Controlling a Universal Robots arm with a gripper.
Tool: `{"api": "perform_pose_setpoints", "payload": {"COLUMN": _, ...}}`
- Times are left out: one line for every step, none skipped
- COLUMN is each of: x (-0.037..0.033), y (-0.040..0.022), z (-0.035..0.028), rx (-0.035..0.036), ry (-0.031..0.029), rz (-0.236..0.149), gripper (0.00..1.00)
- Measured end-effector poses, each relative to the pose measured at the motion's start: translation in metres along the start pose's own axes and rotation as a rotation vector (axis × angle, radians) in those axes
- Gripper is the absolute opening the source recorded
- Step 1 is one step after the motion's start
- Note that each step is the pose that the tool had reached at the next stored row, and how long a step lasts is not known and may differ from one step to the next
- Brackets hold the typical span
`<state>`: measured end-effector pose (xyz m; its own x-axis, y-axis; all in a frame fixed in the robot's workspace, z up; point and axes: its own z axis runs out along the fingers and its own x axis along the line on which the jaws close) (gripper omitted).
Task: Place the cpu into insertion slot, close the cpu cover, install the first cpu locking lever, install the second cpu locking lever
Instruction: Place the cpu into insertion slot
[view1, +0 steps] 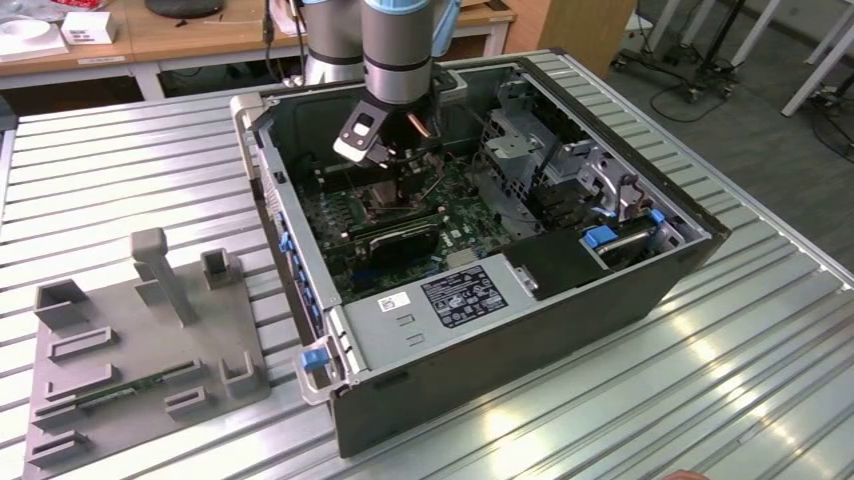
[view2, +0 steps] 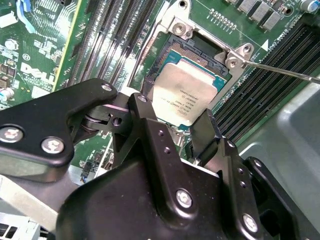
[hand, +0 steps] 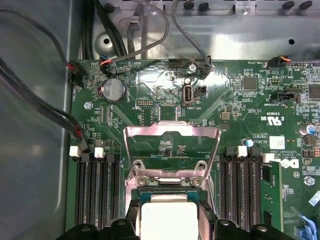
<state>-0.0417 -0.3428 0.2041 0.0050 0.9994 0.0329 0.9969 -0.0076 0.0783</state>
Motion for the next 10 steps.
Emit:
{"api": "perform_pose_setpoints", "payload": {"x": 0.0003, "y": -0.0002, "z": 0.0004, "rx": 0.0000, "ry": 0.0003, "rz": 0.000, "gripper": 0.54}}
{"api": "perform_pose_setpoints", "payload": {"x": 0.0007, "y": -0.0006, "z": 0.0007, "rx": 0.0000, "ry": 0.0006, "rz": 0.000, "gripper": 0.54}}
{"api": "perform_pose_setpoints", "payload": {"x": 0.0010, "y": -0.0011, "z": 0.0010, "rx": 0.0000, "ry": 0.0008, "rz": 0.000, "gripper": 0.54}}
{"api": "perform_pose_setpoints", "payload": {"x": 0.0012, "y": -0.0017, "z": 0.0015, "rx": -0.0002, "ry": 0.0012, "rz": 0.000, "gripper": 0.54}}
{"api": "perform_pose_setpoints", "payload": {"x": 0.0013, "y": -0.0021, "z": 0.0019, "rx": -0.0001, "ry": 0.0014, "rz": 0.000, "gripper": 0.54}}
{"api": "perform_pose_setpoints", "payload": {"x": 0.0013, "y": -0.0023, "z": 0.0025, "rx": 0.0001, "ry": 0.0022, "rz": 0.000, "gripper": 0.54}}
{"api": "perform_pose_setpoints", "payload": {"x": 0.0013, "y": -0.0024, "z": 0.0034, "rx": 0.0000, "ry": 0.0037, "rz": 0.000, "gripper": 0.54}}
{"api": "perform_pose_setpoints", "payload": {"x": 0.0012, "y": -0.0025, "z": 0.0044, "rx": 0.0000, "ry": 0.0055, "rz": 0.000, "gripper": 0.54}}
{"api": "perform_pose_setpoints", "payload": {"x": 0.0012, "y": -0.0026, "z": 0.0052, "rx": 0.0000, "ry": 0.0069, "rz": 0.001, "gripper": 0.54}}
{"api": "perform_pose_setpoints", "payload": {"x": 0.0012, "y": -0.0027, "z": 0.0059, "rx": 0.0000, "ry": 0.0075, "rz": 0.001, "gripper": 0.54}}
